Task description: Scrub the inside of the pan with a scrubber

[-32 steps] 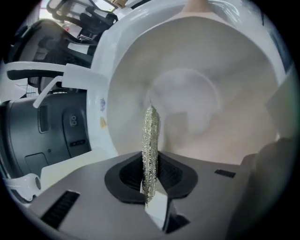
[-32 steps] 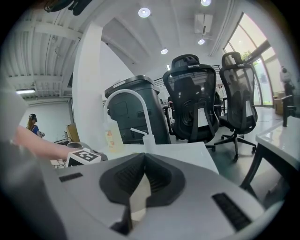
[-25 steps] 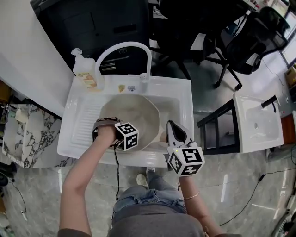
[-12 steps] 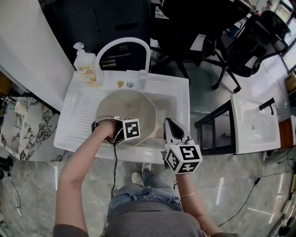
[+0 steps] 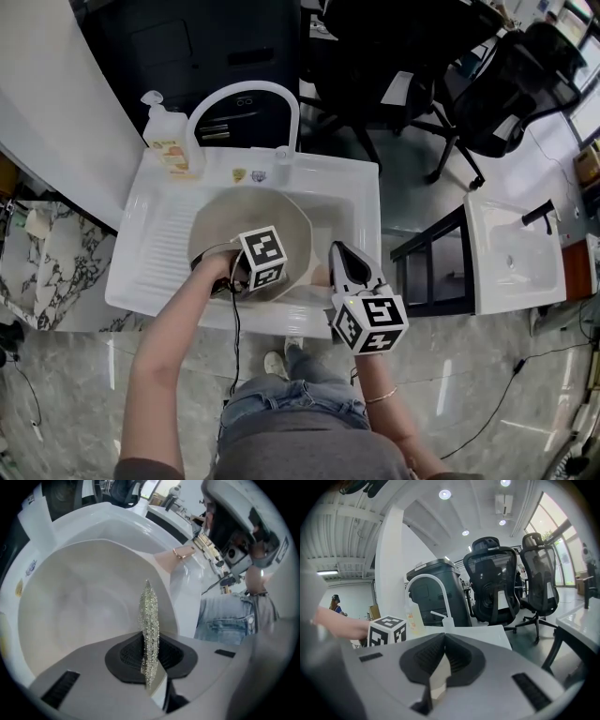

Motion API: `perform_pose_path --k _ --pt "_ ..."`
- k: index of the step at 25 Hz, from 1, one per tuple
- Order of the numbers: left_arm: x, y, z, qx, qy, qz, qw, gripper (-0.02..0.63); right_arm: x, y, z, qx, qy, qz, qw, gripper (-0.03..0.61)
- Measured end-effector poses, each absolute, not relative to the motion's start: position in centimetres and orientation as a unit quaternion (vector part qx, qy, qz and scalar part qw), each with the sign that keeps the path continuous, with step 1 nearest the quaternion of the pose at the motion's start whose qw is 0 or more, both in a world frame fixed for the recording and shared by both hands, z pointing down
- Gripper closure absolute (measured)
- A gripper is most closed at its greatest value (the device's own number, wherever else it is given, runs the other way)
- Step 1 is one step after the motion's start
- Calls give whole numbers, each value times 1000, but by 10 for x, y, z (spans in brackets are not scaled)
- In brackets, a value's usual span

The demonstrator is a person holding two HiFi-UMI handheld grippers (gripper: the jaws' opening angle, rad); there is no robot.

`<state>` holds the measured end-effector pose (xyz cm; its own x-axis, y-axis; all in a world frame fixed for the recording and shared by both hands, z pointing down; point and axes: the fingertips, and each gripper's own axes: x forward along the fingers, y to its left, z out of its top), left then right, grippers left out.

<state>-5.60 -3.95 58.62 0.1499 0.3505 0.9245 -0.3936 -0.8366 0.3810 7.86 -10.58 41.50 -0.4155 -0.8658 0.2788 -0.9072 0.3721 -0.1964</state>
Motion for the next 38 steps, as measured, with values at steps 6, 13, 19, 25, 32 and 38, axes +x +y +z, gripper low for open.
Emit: perform_pose_path --k 6,13,19,25,32,38 --pt "-27 -51 580 740 -12 567 362 551 81 -115 415 540 -823 162 70 568" --pt "3 -64 568 775 -13 471 421 550 85 -126 419 543 -819 167 73 568" --pt "18 -80 560 792 -27 385 472 549 84 -136 422 541 -821 168 77 568" --pt "24 -98 546 800 -45 289 524 549 81 -147 423 538 -822 169 81 568" --pt "25 -110 539 810 -74 233 533 549 79 -155 423 536 -823 168 82 568" --pt "19 -121 534 820 -124 186 527 549 72 -160 421 532 -826 166 83 568"
